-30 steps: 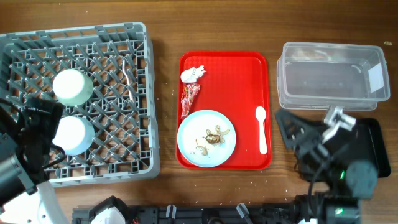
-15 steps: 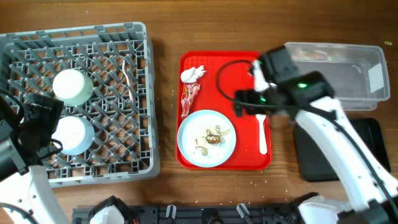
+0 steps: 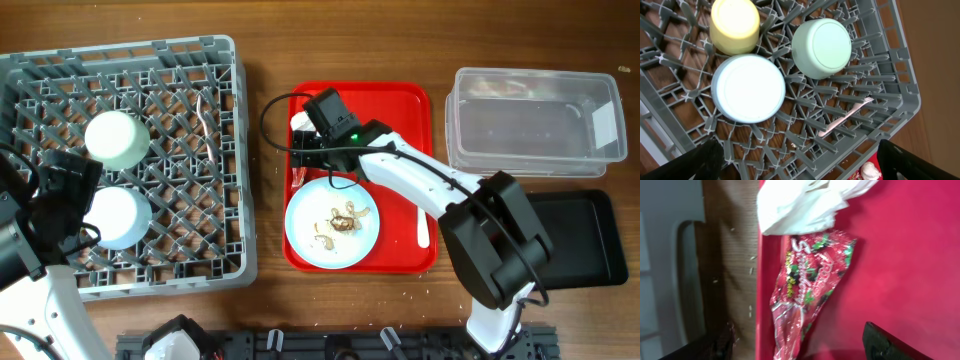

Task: Sort waste into correct bins and load items into the dishwasher rack
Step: 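Reach the right gripper to the red-patterned wrapper on the tray and grasp it, then carry the wrapper into the clear plastic bin and release it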

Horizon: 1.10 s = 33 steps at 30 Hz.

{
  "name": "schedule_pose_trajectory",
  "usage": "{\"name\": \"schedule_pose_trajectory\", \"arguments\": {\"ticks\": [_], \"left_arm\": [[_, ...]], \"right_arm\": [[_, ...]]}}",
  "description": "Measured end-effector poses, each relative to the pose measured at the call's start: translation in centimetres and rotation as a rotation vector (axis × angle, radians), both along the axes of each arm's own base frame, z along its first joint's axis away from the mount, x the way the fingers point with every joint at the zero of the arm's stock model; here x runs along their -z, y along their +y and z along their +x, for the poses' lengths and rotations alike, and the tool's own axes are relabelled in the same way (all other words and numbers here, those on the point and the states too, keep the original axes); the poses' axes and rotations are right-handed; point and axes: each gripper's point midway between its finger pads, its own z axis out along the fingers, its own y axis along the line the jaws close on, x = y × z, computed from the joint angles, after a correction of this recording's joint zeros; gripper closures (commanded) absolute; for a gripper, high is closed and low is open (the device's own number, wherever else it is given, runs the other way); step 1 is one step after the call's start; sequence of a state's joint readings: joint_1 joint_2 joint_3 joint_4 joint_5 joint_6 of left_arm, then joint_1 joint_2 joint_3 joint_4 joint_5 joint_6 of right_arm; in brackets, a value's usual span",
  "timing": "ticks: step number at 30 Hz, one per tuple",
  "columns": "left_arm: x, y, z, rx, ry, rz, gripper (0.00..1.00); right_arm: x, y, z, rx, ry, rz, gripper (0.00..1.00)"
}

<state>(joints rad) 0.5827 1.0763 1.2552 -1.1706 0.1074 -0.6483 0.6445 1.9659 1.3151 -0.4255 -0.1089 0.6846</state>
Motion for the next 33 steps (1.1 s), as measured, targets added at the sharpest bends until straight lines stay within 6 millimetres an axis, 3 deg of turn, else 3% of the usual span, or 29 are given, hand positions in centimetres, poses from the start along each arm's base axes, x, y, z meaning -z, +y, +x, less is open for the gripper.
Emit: {"name": "schedule_pose_trajectory", "arguments": {"ticks": [4,9,10,12,13,18,20,22,25,28,30,33], "left_arm": [[0.0,0.0,0.0,0.000,0.000,0.000,0.00],[0.0,0.0,0.0,0.000,0.000,0.000,0.00],[0.0,0.0,0.0,0.000,0.000,0.000,0.00],[0.0,0.0,0.0,0.000,0.000,0.000,0.00],[0.0,0.0,0.0,0.000,0.000,0.000,0.00],[0.0,0.0,0.0,0.000,0.000,0.000,0.00],[0.0,0.0,0.0,0.000,0.000,0.000,0.00],[0.0,0.0,0.0,0.000,0.000,0.000,0.00],[0.0,0.0,0.0,0.000,0.000,0.000,0.00],[0.0,0.0,0.0,0.000,0.000,0.000,0.00],[0.0,0.0,0.0,0.000,0.000,0.000,0.00],[0.0,0.0,0.0,0.000,0.000,0.000,0.01]], "right_arm": [[0.5,-0.4,0.0,0.018,0.008,-0.022,0.32],[2.8,1.3,0.2,0.018,0.051,0.048,0.52],[2.8,1.3,0.1,0.032,0.061,0.058,0.61],[3.0,1.4,-0.1,0.057,0.091,0.072,0.90],[3.2,1.4,-0.3,0.066,0.103,0.071,0.96],[3.8,-0.8,-0.9,0.121,0.178,0.034,0.96],[2.7,-3.2,-1.2,0.159,0.203,-0.009,0.96],[-0.2,-5.4,-0.4,0.187,0.167,-0.007,0.96],[-7.9,-9.9,-0.1,0.235,0.053,0.016,0.96],[-9.5,-14.4,0.2,0.336,0.041,-0.017,0.96],[-10.4,-20.2,1.4,0.516,0.025,-0.039,0.96],[-10.1,-28.6,1.4,0.828,0.068,-0.070,0.96]]}}
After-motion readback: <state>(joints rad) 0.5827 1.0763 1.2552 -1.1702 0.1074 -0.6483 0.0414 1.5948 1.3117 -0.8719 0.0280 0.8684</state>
